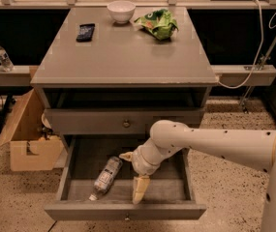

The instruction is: Pick blue plastic bottle from middle drawer and place on counter

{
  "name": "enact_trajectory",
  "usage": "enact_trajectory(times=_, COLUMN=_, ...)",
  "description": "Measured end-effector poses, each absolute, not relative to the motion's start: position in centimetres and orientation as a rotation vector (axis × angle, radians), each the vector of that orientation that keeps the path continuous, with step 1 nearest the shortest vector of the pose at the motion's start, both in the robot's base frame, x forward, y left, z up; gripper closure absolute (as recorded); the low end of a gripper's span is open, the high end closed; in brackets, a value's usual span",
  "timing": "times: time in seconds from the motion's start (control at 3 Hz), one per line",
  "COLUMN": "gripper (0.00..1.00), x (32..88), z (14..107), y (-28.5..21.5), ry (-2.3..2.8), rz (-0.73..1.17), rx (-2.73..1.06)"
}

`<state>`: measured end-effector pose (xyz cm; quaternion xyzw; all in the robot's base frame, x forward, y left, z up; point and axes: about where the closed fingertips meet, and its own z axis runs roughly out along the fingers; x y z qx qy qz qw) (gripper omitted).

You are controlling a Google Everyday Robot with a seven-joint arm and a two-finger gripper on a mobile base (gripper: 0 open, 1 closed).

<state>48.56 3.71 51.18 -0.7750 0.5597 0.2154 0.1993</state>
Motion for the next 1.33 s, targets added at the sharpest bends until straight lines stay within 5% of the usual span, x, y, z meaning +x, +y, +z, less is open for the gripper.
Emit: enact_trajectory(times=1.33, gripper=0.00, x=55.2, z=44.0, y=6.8, ry=1.477, rz=0.424, rx=-2.150)
